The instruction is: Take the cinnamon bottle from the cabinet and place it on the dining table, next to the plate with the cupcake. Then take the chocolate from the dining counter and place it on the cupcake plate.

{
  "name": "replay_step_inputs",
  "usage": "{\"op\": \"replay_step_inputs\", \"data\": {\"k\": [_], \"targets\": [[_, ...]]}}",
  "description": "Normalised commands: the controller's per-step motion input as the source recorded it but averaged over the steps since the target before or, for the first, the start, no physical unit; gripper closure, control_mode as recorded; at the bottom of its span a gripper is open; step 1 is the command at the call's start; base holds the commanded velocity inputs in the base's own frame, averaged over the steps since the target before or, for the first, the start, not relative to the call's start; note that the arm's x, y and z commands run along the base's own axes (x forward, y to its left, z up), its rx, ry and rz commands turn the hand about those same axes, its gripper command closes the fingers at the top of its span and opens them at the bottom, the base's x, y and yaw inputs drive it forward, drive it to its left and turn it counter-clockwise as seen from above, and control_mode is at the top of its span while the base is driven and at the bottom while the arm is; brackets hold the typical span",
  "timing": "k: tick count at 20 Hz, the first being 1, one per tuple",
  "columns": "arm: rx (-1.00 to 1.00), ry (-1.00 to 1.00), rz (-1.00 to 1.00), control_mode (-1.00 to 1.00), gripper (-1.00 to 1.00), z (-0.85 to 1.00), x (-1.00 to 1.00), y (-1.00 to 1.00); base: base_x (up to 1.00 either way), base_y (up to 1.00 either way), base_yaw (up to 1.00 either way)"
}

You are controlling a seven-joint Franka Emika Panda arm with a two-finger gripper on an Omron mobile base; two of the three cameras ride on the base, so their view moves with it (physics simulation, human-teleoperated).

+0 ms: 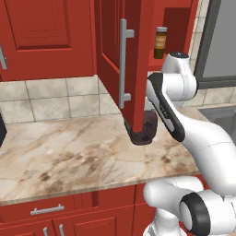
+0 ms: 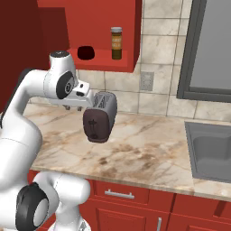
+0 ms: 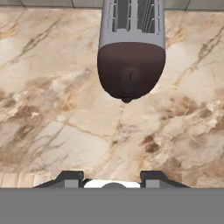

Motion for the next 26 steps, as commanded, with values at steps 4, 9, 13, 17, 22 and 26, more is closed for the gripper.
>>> {"op": "replay_step_inputs", "data": {"k": [4,9,13,17,22,26], "targets": [[0.0,0.01,0.0,-1.0,-1.0,0.0,-0.05,0.01,0.0,0.0,0.0],[-0.12,-0.32,-0.05,-1.0,-1.0,0.09,-0.24,0.08,0.0,0.0,0.0],[-0.06,-0.43,-0.12,-1.0,-1.0,0.4,-0.12,0.01,0.0,0.0,0.0],[0.0,-0.32,-0.12,-1.0,-1.0,0.51,0.0,-0.09,0.0,0.0,0.0],[0.08,-0.15,-0.13,-1.0,-1.0,0.63,0.05,-0.23,0.0,0.0,0.0],[0.18,0.03,-0.07,-1.0,-1.0,0.57,0.28,-0.16,0.0,0.0,0.0]]}}
